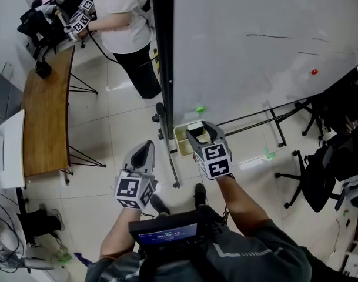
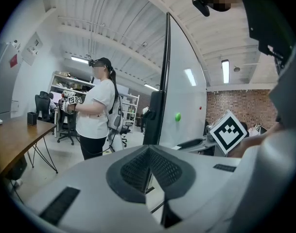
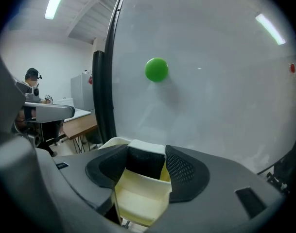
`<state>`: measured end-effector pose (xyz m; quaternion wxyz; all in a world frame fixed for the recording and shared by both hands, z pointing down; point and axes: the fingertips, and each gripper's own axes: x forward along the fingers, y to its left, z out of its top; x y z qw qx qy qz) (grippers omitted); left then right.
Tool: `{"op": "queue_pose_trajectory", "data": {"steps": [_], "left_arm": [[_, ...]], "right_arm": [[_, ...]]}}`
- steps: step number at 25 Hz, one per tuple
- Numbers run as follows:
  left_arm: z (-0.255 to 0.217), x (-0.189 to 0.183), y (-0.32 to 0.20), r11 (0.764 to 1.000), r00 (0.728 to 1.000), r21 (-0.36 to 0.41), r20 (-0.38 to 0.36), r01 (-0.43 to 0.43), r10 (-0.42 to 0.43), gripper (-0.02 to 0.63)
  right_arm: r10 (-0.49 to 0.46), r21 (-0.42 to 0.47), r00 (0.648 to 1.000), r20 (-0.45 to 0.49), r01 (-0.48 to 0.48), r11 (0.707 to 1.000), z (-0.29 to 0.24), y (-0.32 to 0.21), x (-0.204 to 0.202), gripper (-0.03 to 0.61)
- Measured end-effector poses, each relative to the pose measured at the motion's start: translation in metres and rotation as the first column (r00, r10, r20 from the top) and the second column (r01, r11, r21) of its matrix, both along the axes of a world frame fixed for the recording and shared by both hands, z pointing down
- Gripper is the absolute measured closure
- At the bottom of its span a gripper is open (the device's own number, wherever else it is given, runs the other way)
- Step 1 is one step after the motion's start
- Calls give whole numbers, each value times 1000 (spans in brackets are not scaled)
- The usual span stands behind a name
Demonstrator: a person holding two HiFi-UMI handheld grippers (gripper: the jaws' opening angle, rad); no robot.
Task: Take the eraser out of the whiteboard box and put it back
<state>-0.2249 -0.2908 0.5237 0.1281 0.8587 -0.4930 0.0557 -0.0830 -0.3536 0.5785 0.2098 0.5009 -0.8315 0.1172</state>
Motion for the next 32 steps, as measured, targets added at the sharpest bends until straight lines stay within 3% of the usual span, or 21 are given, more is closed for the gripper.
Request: {"op": "queue_pose_trajectory", "data": {"steps": [19, 23, 27, 29, 32], "left_arm": [[-43, -7, 8, 995, 999, 98, 16, 28, -30, 578], [-53, -12, 7, 993, 999, 111, 14, 41, -43, 578], [-84, -14, 9, 986, 998, 156, -25, 59, -56, 578], [-108, -13, 11, 976, 997, 205, -37, 70, -63, 578], [-133, -12, 15, 969, 996, 234, -40, 83, -76, 578]], "right_arm": [[1, -30, 1000, -9, -2, 1000, -6, 4, 2, 308], [2, 29, 999, 37, -3, 1000, -34, 4, 5, 308], [-61, 104, 992, 113, 49, 993, -83, 17, 7, 309], [-102, 165, 982, 157, 76, 983, -116, 27, 9, 349], [-159, 260, 969, 191, 106, 960, -162, 39, 13, 359]]}}
